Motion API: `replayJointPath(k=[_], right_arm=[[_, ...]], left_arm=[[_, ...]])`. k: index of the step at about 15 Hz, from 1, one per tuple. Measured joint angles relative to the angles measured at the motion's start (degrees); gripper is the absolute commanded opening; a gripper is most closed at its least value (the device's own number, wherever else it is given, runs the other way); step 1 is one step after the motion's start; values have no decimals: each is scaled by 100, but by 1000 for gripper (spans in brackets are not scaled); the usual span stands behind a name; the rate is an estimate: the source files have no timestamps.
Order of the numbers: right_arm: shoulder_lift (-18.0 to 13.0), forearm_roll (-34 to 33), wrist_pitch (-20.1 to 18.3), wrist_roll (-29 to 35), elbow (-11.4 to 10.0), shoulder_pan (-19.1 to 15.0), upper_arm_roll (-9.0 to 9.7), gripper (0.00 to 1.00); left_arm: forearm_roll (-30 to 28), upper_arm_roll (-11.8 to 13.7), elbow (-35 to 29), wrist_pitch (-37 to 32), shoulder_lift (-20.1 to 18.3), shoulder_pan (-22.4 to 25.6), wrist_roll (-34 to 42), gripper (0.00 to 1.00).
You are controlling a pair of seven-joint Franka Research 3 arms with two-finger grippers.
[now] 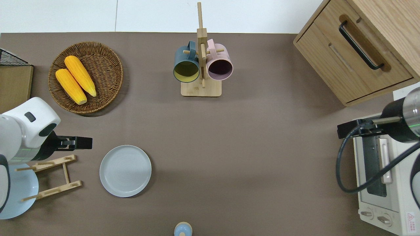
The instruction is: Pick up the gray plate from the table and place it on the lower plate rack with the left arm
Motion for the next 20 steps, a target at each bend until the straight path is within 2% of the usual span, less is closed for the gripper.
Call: replayJointPath(k=[20], right_arm=[[0, 0, 0, 0, 0, 0, 0, 987]], left_arm=[[-2, 56, -106, 0, 18, 17, -6, 1000]])
